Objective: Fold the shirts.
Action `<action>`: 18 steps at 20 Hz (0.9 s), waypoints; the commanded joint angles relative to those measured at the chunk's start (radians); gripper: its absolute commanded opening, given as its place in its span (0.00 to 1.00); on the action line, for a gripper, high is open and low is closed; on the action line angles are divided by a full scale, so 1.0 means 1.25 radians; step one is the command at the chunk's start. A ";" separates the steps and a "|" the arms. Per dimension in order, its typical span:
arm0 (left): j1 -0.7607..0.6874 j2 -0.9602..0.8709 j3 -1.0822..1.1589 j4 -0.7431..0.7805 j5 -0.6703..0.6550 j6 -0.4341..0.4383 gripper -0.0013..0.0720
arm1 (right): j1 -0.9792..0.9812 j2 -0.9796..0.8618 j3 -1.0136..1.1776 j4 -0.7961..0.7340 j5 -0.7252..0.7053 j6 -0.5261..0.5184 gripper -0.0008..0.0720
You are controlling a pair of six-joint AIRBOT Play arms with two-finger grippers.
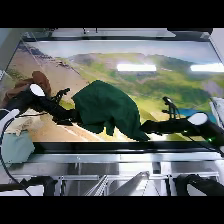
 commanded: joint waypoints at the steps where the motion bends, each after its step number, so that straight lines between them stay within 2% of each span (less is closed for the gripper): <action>1: 0.009 -0.073 0.017 -0.012 0.050 0.037 0.97 | 0.089 -0.186 0.095 0.049 -0.002 -0.072 0.89; 2: 0.009 -0.094 0.042 -0.012 0.048 0.036 0.96 | 0.099 -0.211 0.124 0.052 0.019 -0.060 0.78; 3: 0.009 -0.109 0.064 -0.012 0.044 0.036 0.96 | 0.099 -0.222 0.146 0.057 0.040 -0.061 0.44; 4: 0.009 -0.118 0.081 -0.013 0.044 0.036 0.96 | 0.096 -0.221 0.165 0.060 0.056 -0.061 0.21; 5: 0.009 -0.123 0.097 -0.016 0.044 0.035 0.68 | 0.090 -0.214 0.181 0.062 0.068 -0.060 0.15; 6: 0.009 -0.124 0.111 -0.017 0.042 0.025 0.24 | 0.084 -0.202 0.193 0.061 0.080 -0.060 0.07; 7: 0.009 -0.124 0.127 -0.021 0.026 0.021 0.03 | 0.076 -0.185 0.205 0.061 0.088 -0.060 0.05; 11: 0.009 -0.052 0.196 -0.104 -0.063 0.031 0.04 | 0.024 -0.067 0.245 0.060 0.146 -0.054 0.05; 15: 0.010 0.150 0.330 -0.183 -0.164 0.013 0.04 | -0.097 0.134 0.343 0.060 0.227 -0.054 0.05; 18: 0.010 0.341 0.456 -0.233 -0.130 -0.002 0.04 | -0.214 0.315 0.464 0.060 0.231 -0.057 0.05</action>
